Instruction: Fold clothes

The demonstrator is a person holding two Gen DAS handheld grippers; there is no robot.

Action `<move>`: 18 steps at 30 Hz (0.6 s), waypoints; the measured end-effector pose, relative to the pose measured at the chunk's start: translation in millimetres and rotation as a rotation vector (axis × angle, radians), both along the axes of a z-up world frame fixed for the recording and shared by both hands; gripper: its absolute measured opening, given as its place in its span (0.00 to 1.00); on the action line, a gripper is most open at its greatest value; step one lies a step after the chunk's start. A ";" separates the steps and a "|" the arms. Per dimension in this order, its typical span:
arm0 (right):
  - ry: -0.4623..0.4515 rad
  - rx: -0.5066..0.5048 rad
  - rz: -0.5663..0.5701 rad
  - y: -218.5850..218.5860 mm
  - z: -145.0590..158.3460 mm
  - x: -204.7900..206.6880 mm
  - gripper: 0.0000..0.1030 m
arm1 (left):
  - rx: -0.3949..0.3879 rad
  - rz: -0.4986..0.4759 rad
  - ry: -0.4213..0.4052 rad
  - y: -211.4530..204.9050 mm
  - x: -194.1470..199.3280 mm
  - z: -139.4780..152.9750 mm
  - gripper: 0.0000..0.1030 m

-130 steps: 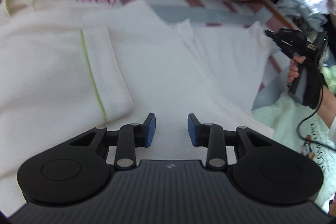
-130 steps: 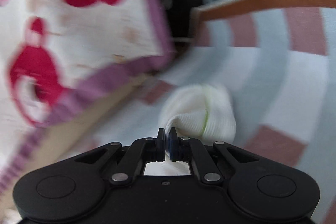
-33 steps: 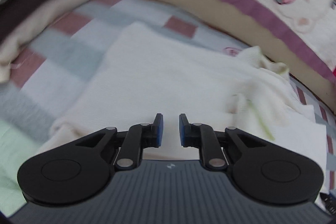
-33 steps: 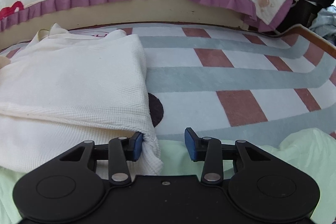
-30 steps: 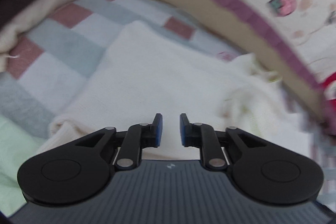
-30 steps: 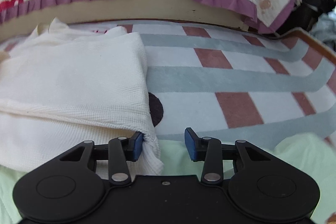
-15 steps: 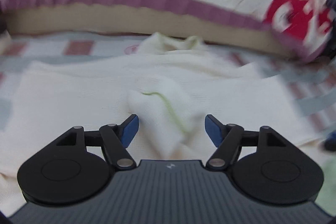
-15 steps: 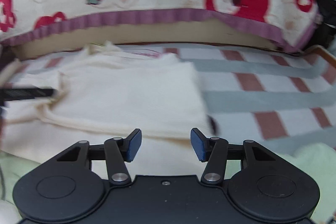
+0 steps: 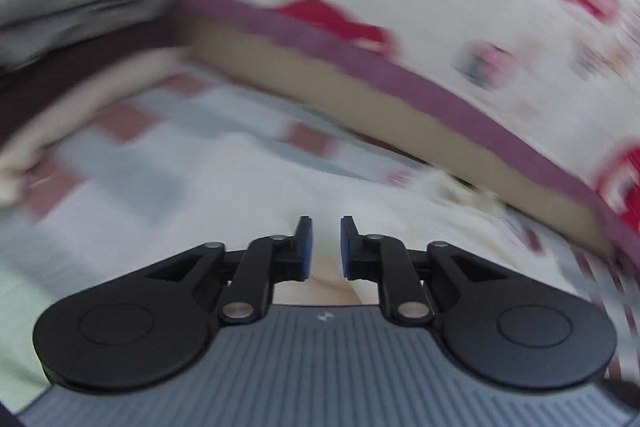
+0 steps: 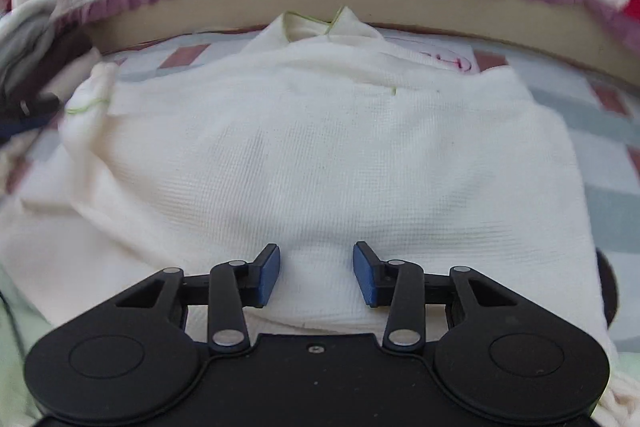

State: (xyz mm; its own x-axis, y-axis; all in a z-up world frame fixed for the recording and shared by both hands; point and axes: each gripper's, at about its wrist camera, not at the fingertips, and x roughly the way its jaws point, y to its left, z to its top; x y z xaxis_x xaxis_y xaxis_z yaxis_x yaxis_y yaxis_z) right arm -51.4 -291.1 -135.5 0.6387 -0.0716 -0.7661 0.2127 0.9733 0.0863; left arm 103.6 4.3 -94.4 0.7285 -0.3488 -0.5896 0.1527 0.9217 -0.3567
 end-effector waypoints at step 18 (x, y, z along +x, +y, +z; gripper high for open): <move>-0.036 -0.005 -0.306 -156.3 39.4 13.3 0.66 | 0.237 -0.388 0.162 -57.4 64.1 -24.6 0.53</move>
State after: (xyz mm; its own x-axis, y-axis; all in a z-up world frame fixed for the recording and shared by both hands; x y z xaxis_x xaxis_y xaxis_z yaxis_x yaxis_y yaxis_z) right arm -38.1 -447.4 -96.1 0.6140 -0.2688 -0.7421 0.4926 0.8651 0.0942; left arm 167.7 -53.0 -119.0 0.4633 -0.4191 -0.7808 0.4607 0.8666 -0.1918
